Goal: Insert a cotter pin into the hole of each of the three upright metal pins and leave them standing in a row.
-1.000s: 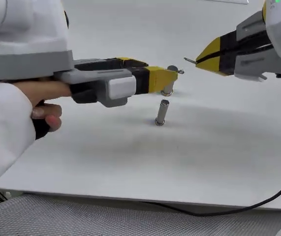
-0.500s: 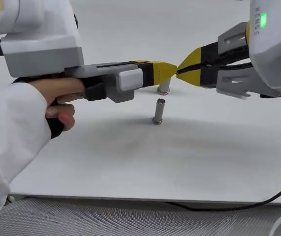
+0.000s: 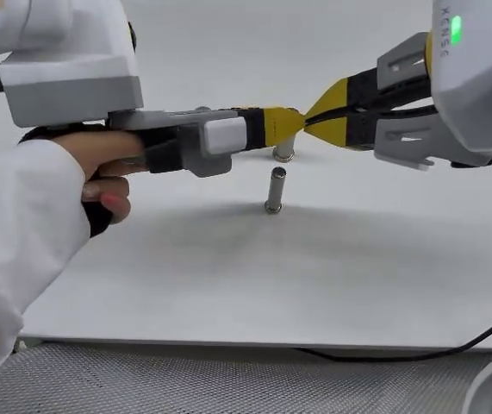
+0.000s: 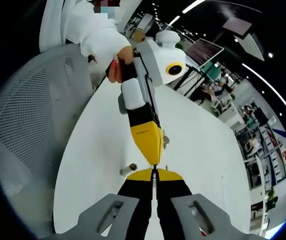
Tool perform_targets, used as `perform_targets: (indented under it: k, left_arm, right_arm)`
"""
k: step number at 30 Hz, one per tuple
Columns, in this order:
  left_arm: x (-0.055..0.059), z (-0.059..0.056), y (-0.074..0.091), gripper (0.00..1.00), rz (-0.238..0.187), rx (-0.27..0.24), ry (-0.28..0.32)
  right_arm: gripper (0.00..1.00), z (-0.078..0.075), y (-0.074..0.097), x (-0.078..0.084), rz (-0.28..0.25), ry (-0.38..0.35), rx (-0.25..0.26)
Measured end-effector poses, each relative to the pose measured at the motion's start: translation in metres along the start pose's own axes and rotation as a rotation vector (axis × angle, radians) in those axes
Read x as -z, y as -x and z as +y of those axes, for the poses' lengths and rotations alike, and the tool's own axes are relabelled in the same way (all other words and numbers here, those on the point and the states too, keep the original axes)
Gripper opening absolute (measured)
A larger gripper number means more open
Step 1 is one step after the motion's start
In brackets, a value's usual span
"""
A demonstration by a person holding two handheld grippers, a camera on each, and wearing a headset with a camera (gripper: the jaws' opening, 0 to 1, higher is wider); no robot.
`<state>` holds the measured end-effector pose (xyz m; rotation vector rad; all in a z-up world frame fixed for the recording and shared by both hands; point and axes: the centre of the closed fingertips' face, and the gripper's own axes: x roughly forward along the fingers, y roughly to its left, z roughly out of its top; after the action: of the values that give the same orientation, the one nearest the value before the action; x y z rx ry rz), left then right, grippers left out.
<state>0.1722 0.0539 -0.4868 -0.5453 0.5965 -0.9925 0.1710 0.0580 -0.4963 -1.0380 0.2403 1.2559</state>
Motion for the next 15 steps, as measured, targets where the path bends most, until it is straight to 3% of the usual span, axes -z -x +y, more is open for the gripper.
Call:
perform_targets:
  k: [6, 15]
  left_arm:
    - [0.0066, 0.0019, -0.0001, 0.00, 0.051, -0.022, 0.028]
    - [0.0056, 0.0016, 0.0020, 0.00, 0.057, -0.030, 0.039]
  right_arm:
    - [0.00, 0.0059, -0.0018, -0.0004, 0.003, 0.006, -0.009]
    - [0.00, 0.0049, -0.0016, -0.0028, -0.018, 0.013, 0.002]
